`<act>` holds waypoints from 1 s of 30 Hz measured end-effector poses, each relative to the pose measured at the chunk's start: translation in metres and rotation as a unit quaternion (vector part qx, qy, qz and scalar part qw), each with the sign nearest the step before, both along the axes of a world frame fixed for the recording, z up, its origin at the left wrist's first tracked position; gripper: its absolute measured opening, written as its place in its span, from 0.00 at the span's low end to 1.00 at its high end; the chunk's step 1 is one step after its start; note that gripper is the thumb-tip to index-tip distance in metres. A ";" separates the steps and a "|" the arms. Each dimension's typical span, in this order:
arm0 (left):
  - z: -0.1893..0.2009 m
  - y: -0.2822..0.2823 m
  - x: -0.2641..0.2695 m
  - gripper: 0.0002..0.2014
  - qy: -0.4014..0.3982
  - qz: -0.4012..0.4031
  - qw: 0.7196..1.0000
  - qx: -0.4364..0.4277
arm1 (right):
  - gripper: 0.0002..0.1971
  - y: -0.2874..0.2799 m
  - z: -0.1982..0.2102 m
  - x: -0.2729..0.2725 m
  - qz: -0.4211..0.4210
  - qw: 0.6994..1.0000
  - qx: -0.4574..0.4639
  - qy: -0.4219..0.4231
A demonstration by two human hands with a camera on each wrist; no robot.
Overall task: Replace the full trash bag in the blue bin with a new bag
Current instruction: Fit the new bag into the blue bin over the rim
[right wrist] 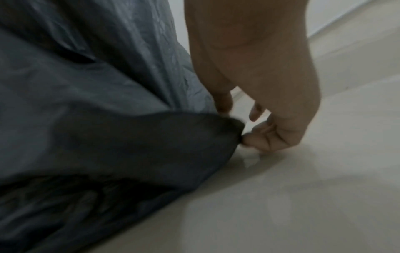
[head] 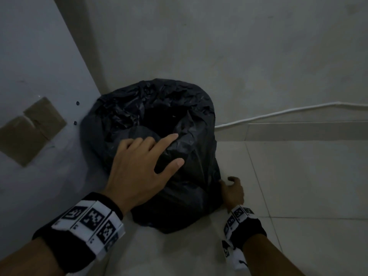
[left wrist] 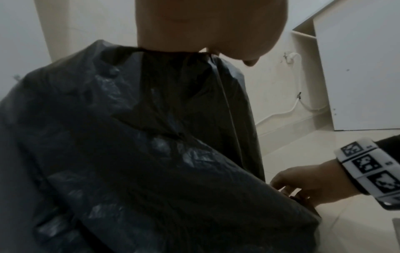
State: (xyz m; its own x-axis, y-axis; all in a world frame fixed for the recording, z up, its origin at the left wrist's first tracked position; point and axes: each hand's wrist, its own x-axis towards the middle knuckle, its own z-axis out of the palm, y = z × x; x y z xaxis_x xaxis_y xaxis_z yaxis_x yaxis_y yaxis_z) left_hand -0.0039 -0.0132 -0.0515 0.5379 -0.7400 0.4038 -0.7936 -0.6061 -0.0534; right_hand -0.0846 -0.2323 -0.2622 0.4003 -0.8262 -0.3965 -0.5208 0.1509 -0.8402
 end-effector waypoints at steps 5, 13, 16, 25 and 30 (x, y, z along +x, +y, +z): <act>-0.004 0.013 0.009 0.22 -0.007 -0.027 0.999 -0.046 | 0.14 -0.007 0.051 0.006 -0.104 0.978 -0.124 -0.130; -0.004 0.034 0.022 0.18 -0.019 -0.029 0.999 -0.030 | 0.19 0.014 0.169 0.033 0.048 0.921 -0.165 -0.350; -0.003 0.039 0.025 0.22 -0.011 -0.033 0.999 -0.042 | 0.18 0.022 0.184 0.040 0.111 0.892 -0.282 -0.336; 0.002 0.052 0.039 0.12 -0.052 0.035 0.989 -0.135 | 0.20 0.050 0.166 0.028 0.088 0.831 -0.482 -0.264; 0.015 0.033 0.025 0.17 0.013 -0.039 0.980 -0.195 | 0.16 0.044 0.157 0.019 -0.082 0.888 -0.177 -0.417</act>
